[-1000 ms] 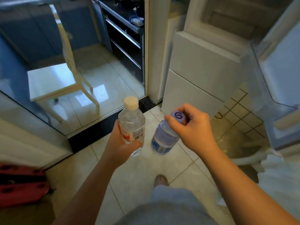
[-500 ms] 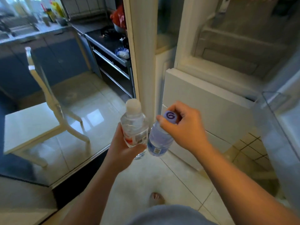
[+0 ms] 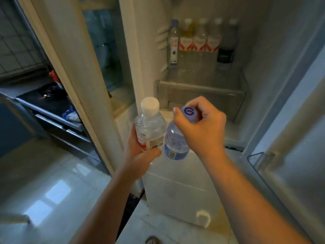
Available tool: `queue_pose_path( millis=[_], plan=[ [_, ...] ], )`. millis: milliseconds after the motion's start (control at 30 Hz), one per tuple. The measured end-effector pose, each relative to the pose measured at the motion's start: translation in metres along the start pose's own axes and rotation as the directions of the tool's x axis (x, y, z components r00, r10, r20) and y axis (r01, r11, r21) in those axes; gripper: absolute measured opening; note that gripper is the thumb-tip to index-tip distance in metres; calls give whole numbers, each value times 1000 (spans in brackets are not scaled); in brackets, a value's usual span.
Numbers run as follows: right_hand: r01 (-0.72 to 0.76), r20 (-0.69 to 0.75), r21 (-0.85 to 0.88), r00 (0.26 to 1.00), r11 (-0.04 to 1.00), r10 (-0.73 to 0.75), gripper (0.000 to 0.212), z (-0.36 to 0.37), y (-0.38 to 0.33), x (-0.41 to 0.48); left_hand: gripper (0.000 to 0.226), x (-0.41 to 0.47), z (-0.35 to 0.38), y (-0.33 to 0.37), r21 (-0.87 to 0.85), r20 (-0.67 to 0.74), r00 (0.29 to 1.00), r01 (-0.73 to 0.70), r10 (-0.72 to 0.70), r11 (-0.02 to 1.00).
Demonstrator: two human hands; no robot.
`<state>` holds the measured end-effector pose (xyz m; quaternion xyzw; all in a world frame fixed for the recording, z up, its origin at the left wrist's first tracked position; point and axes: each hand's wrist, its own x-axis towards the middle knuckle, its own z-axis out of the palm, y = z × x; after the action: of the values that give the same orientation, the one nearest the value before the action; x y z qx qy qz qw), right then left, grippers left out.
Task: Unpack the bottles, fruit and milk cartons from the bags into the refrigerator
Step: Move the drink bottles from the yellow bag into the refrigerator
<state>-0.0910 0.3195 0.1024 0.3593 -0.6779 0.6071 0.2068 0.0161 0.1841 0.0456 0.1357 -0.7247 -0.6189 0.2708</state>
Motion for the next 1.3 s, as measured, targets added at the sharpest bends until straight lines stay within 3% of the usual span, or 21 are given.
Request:
queue_pose_path(
  millis=[167,367,633,967,1200,1300],
  plan=[
    [89,-165,-62,981,994,-99,24,7,21,72,83,97,16,12,4,75,994,-80,80,997],
    [145,-267,-168,946,975,-186,25,21,43,155,76,203,31,33,-23,165,976,-138,140,990],
    [55,-325,-252,935,966,-138,27,45,99,244,76,321,52,32,-42,225,960,-163,168,986],
    [-89,-218,-455,976,886,-14,33,74,179,299,75,393,77,3,-92,129,985,-108,119,990],
    [-161,-111,-334,985,929,131,24,78,197,316,67,407,83,-20,-61,75,991,-105,109,993],
    [-147,-40,-353,989,924,142,41,74,213,298,67,402,80,-36,22,69,988,-138,137,990]
  ],
)
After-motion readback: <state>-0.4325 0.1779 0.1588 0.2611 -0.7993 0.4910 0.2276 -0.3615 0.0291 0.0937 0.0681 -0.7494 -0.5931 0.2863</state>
